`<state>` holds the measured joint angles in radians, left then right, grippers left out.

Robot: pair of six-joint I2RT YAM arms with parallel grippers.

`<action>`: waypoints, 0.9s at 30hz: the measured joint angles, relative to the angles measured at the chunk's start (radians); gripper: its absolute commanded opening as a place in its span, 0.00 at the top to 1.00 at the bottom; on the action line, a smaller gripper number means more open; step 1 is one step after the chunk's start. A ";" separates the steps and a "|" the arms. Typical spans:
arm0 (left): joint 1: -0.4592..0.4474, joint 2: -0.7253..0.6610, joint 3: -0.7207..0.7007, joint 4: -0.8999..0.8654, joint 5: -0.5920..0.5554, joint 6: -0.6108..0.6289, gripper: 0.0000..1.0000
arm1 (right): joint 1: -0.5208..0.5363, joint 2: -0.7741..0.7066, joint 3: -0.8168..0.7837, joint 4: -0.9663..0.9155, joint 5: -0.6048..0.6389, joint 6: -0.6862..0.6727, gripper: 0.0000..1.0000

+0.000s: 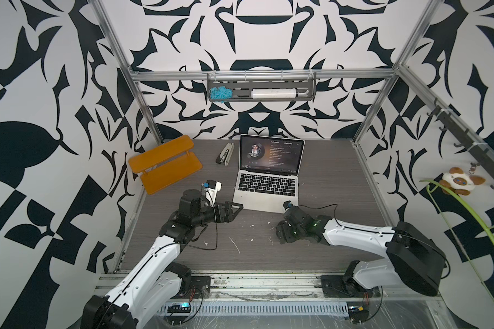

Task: Remove the wireless mouse receiver from the laptop
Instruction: Pick up the mouse from the center of the board.

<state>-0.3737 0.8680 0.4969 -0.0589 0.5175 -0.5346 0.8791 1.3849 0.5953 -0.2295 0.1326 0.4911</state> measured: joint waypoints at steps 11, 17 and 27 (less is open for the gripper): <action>0.000 0.004 -0.029 0.002 0.000 -0.001 0.01 | 0.009 0.017 -0.010 0.066 0.002 -0.012 0.21; 0.000 0.013 -0.029 0.002 0.000 -0.002 0.01 | 0.039 0.013 -0.020 0.077 0.027 0.000 0.19; 0.000 0.013 -0.029 0.003 0.000 -0.013 0.01 | 0.118 -0.023 -0.082 0.134 0.108 0.071 0.19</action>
<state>-0.3737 0.8806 0.4679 -0.0563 0.5175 -0.5476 0.9970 1.3617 0.5137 -0.0952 0.2405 0.5617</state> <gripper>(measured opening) 0.991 0.822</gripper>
